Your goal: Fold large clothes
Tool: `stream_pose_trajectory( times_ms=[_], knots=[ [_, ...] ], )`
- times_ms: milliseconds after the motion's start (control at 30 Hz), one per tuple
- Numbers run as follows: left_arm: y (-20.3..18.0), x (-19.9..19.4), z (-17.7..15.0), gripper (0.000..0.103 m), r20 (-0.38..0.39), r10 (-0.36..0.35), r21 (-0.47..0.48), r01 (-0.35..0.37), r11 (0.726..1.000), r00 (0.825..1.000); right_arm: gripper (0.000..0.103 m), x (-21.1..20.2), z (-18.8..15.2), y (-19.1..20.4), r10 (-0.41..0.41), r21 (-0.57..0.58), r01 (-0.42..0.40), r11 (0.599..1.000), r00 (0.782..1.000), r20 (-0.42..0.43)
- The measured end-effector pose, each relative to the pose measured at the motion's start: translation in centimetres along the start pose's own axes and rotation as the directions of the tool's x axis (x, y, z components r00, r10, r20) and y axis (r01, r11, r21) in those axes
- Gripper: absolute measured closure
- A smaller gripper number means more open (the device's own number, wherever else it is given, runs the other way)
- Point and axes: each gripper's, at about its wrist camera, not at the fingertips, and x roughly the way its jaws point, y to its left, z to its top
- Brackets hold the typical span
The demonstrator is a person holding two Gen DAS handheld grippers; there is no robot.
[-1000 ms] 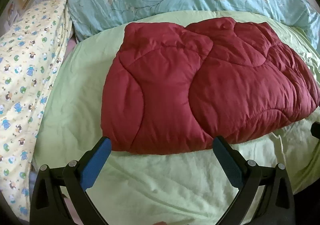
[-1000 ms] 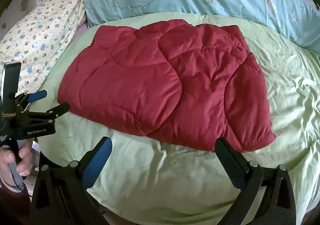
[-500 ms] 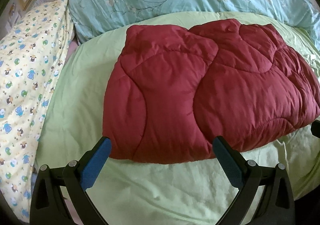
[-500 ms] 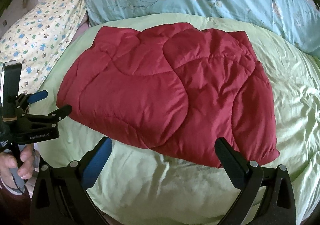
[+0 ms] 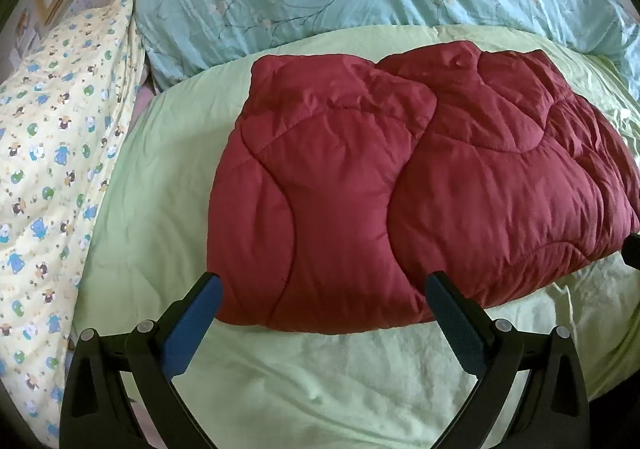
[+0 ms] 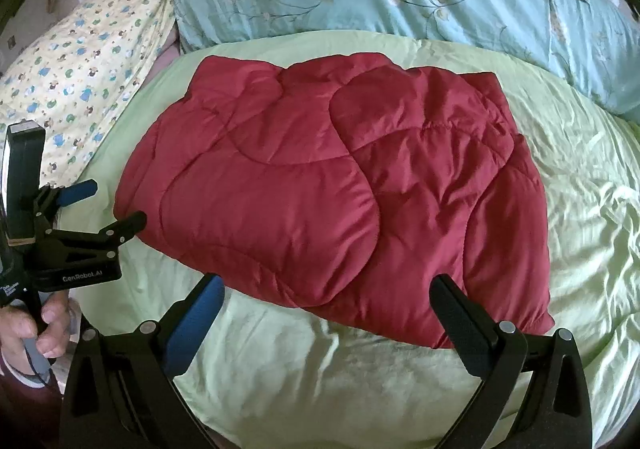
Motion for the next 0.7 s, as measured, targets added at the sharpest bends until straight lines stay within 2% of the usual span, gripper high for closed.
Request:
stream_pose_trajectory(
  times_ms=[700],
  knots=[
    [-1.0, -1.1, 0.0, 0.001, 0.012, 0.002, 0.006, -0.002, 1.000, 1.000, 0.000, -0.5, -0.3, 0.6, -0.001, -0.018, 0.001, 1.000, 1.000, -0.002]
  ],
)
